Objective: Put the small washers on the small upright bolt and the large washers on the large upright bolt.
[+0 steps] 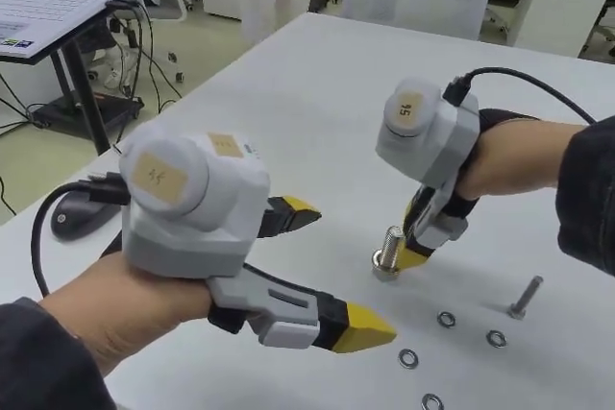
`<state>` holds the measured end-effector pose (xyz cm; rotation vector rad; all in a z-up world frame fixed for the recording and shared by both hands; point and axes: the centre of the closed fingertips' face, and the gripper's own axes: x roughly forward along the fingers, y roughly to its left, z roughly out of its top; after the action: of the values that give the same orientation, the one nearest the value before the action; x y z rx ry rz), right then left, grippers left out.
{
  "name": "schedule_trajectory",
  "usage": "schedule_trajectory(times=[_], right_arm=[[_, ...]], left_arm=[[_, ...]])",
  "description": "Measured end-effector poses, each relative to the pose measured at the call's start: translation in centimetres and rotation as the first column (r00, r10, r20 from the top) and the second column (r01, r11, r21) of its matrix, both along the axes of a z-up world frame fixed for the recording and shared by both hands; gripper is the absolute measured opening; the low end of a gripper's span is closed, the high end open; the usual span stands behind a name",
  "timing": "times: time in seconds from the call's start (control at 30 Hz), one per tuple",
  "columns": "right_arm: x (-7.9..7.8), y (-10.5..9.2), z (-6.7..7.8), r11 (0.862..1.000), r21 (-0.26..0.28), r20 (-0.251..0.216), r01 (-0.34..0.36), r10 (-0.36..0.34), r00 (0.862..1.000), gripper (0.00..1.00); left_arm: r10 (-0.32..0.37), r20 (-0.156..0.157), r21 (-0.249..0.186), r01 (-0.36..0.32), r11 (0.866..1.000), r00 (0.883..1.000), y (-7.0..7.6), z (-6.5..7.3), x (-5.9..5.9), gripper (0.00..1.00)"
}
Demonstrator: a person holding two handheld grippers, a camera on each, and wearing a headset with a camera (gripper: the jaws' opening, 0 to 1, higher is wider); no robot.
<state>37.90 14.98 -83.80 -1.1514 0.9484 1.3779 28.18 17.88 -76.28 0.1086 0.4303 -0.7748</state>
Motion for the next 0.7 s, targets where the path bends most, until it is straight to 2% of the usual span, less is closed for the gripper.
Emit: schedule_trajectory(times=[0.37, 0.7], right_arm=[[0.2, -1.0, 1.4, 0.999, 0.037, 0.022, 0.021, -0.022, 1.0, 0.29], [-0.4, -1.9, 3.0, 0.997, 0.07, 0.041, 0.036, -0.039, 0.998, 0.29]], left_arm=[[-0.013, -0.007, -0.002, 0.013, 1.0, 1.0, -0.4, -0.1, 0.1, 0.82], [-0.023, -0.012, -0.004, 0.023, 1.0, 1.0, -0.7, -0.2, 0.0, 0.82]])
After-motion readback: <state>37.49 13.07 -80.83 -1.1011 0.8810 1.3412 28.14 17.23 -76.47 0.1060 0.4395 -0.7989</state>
